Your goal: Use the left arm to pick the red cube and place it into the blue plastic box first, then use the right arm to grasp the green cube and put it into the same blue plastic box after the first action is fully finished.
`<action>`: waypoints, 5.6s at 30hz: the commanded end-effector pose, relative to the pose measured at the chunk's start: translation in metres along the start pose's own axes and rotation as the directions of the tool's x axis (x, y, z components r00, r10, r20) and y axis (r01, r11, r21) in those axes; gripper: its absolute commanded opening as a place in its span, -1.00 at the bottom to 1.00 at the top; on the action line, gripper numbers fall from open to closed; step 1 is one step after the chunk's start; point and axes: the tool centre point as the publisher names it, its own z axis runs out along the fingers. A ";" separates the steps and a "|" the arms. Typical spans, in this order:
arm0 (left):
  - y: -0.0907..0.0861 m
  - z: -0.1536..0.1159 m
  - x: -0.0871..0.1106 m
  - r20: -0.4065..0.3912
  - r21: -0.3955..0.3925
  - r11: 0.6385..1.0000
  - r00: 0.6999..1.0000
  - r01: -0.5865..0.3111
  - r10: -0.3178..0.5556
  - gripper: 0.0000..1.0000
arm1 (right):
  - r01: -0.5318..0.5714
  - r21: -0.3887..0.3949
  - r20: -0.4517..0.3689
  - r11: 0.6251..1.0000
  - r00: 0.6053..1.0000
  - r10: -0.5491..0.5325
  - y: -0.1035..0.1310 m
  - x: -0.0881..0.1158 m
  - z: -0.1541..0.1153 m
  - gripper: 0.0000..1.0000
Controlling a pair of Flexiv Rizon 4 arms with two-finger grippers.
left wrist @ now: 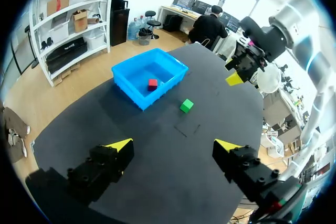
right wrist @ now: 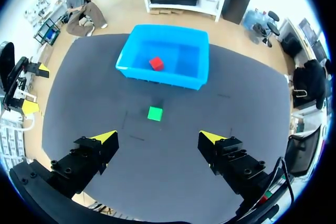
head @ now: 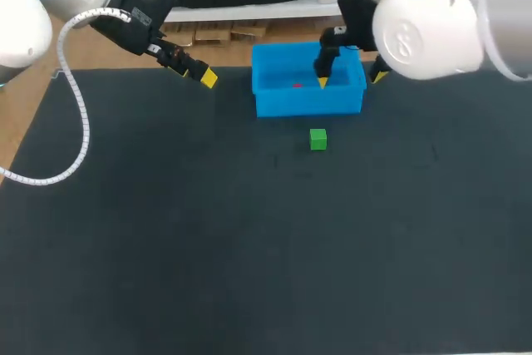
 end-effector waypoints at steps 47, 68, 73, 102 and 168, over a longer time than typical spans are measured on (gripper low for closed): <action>0.000 0.000 0.001 0.004 0.000 1.000 1.000 -0.001 0.001 1.00 | -0.091 0.098 -0.181 0.991 0.978 0.108 0.026 -0.040 0.015 1.00; 0.000 0.000 0.001 0.004 0.000 1.000 1.000 -0.001 0.001 1.00 | -0.123 0.070 -0.176 0.990 0.975 0.133 0.026 -0.031 0.037 1.00; 0.000 0.000 0.001 0.004 0.000 1.000 1.000 -0.001 0.001 1.00 | -0.126 0.064 -0.178 0.990 0.975 0.135 0.025 -0.025 0.047 1.00; 0.000 0.000 0.001 0.004 0.000 1.000 1.000 -0.001 0.001 1.00 | -0.076 0.108 -0.168 0.991 0.981 0.093 0.027 -0.011 0.076 1.00; 0.000 0.000 0.001 0.004 0.000 1.000 1.000 -0.001 0.001 1.00 | -0.149 0.134 -0.203 0.980 0.964 0.175 0.016 0.001 0.149 1.00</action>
